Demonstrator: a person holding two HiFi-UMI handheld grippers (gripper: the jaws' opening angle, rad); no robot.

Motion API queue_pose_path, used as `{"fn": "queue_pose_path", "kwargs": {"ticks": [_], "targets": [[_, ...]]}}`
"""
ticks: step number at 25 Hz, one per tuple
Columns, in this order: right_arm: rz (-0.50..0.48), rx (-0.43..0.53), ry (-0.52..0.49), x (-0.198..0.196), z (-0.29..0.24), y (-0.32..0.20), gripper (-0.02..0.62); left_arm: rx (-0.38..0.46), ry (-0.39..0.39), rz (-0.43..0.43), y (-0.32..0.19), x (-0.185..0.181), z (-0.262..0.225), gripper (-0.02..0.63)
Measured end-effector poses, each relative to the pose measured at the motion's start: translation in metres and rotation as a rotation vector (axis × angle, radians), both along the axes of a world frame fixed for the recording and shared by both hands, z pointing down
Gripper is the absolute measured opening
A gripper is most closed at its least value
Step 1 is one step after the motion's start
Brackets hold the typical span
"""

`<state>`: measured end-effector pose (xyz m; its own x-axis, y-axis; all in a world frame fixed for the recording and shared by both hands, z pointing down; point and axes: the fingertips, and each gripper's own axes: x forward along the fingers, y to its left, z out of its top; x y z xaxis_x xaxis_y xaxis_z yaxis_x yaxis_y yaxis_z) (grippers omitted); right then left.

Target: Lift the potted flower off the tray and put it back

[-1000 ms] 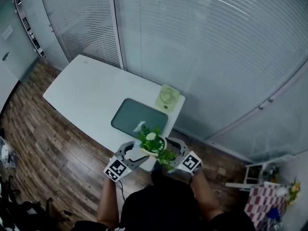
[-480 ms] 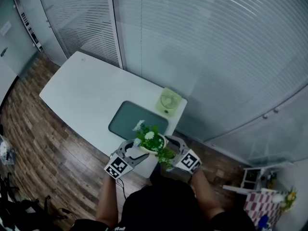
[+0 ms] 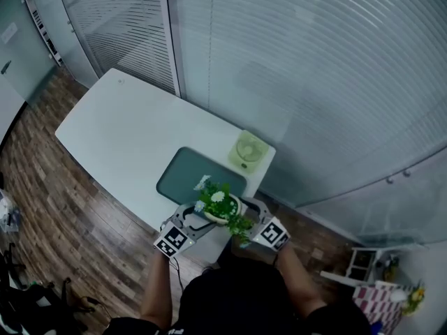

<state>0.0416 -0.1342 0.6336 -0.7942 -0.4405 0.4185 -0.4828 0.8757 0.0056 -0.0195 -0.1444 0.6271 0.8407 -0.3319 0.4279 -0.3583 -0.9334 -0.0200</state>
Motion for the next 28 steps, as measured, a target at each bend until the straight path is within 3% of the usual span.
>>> {"fn": "queue_pose_path", "kwargs": {"ticks": [11,16,22,28], "targets": [[0.0,-0.022,0.021,0.008,0.028,-0.022,0.371,-0.041,-0.033,0.002,-0.022,0.008,0.031,0.295],[0.037,-0.013,-0.066,0.005,0.039,-0.031,0.371,-0.062,-0.048,0.002,-0.028,0.009,0.042,0.295],[0.018,-0.044,0.032,0.008,0.06,-0.039,0.371,-0.08,-0.089,-0.011,-0.038,0.009,0.065,0.294],[0.046,-0.069,-0.002,0.01,0.077,-0.048,0.371,-0.083,-0.108,-0.01,-0.046,0.011,0.077,0.294]]}}
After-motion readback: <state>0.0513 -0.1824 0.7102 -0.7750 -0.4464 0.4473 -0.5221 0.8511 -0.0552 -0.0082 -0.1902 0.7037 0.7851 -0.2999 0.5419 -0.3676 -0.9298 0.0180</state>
